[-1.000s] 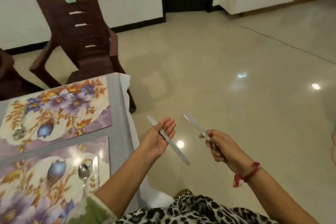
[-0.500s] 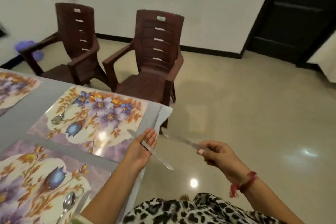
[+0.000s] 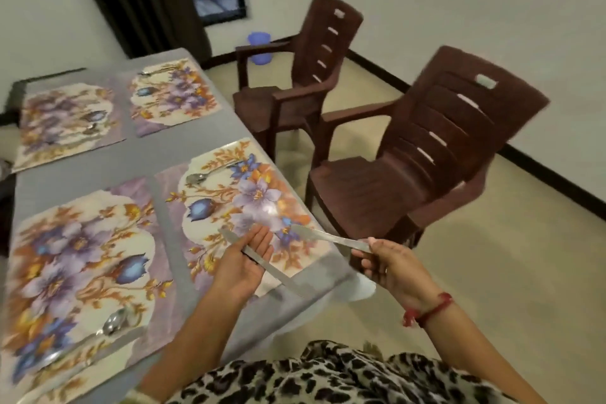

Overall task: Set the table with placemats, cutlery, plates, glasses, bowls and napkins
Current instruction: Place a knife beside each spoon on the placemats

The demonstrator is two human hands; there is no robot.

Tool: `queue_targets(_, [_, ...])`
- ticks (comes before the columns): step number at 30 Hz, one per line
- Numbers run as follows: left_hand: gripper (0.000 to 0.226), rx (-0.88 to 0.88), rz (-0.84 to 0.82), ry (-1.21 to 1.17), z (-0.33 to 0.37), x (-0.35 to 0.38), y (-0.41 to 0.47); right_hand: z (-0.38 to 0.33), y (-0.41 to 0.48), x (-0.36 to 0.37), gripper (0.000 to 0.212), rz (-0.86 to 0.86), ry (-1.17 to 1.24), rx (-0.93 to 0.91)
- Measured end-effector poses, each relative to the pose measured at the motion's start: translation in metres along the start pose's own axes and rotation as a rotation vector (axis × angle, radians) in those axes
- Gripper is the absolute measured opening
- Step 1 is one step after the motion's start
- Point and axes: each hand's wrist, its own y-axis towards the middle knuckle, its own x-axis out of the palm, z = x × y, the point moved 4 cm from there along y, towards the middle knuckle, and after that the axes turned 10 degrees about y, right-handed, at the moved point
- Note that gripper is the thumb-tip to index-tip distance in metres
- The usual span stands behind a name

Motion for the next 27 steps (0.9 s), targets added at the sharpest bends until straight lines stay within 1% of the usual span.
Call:
queue_targets(2, [0.023,0.066,0.069,-0.076,0.004,0.006,0.007,-0.016,0.030,-0.001,0.018,-0.038,-0.049,0.068])
queue_targets(4, [0.030,0.141,0.133,-0.159,0.006,0.016,0.013,-0.037,0.059,0.000,0.014,-0.083,-0.121,0.125])
queue_targets(6, [0.037,0.184,0.196,-0.231,0.006,0.026,0.017,-0.054,0.086,0.005,0.012,-0.146,-0.195,0.143])
queue_targets(10, [0.024,0.243,0.288,-0.354,0.003,0.029,0.026,-0.073,0.132,0.038,0.010,-0.325,-0.372,0.198])
queue_targets(15, [0.025,0.313,0.390,-0.500,0.005,0.019,0.034,-0.077,0.193,0.097,0.011,-0.463,-0.538,0.293])
queue_targets(17, [0.024,0.333,0.416,-0.536,0.012,0.015,0.039,-0.078,0.221,0.123,0.013,-0.497,-0.622,0.256])
queue_targets(21, [0.021,0.391,0.464,-0.592,0.033,0.008,0.055,-0.076,0.271,0.186,0.015,-0.528,-0.791,0.084])
queue_targets(25, [0.023,0.422,0.501,-0.656,0.045,0.005,0.064,-0.066,0.301,0.244,0.013,-0.570,-0.887,-0.001])
queue_targets(27, [0.025,0.439,0.514,-0.686,0.048,0.002,0.067,-0.058,0.313,0.270,0.017,-0.601,-0.963,-0.037])
